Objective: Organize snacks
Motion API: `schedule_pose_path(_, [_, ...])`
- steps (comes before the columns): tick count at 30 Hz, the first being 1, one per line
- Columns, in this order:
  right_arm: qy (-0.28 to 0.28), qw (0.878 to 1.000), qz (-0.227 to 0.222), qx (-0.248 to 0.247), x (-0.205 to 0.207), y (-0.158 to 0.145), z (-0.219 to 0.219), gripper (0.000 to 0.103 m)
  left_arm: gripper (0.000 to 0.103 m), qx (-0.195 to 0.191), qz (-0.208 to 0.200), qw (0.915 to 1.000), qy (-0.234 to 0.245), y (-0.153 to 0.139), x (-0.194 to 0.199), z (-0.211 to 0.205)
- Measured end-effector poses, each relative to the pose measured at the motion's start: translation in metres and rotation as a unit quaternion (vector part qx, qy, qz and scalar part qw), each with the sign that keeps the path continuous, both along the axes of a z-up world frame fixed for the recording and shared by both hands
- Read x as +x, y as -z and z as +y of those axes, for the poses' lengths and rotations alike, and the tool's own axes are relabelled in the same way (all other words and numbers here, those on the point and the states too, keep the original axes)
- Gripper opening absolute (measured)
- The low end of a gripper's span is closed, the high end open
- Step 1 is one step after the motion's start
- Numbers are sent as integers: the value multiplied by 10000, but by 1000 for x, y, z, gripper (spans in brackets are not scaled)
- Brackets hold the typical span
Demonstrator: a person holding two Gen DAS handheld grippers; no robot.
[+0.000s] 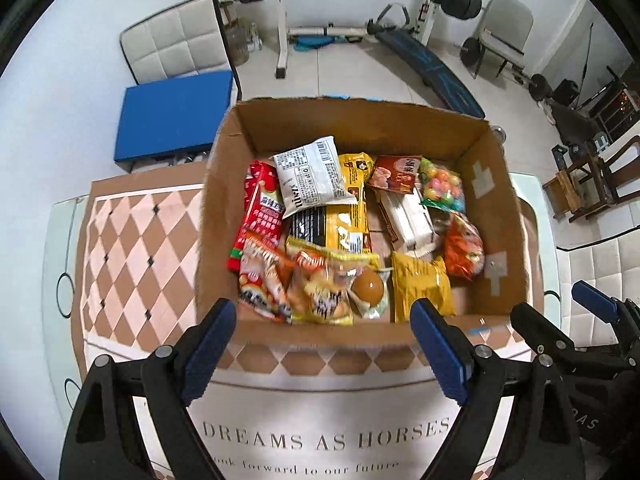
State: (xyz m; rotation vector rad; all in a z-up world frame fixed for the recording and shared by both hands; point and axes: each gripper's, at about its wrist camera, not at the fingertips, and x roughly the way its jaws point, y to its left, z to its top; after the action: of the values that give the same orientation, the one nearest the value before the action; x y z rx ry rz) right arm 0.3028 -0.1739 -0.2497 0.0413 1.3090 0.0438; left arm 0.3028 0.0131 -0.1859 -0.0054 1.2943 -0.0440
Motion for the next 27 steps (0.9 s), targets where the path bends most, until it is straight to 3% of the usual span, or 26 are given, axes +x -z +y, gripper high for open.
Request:
schedule_pose_path(11, [21,9980,-627,67,-96,-69,-7,97,89,-13,-635,9980,44,-59,-101,-2])
schedule_pose_path(27, [141,9894,-1442,55,-212,-164,-13,97,89,94,-1579,9874,51,-136,-189,3])
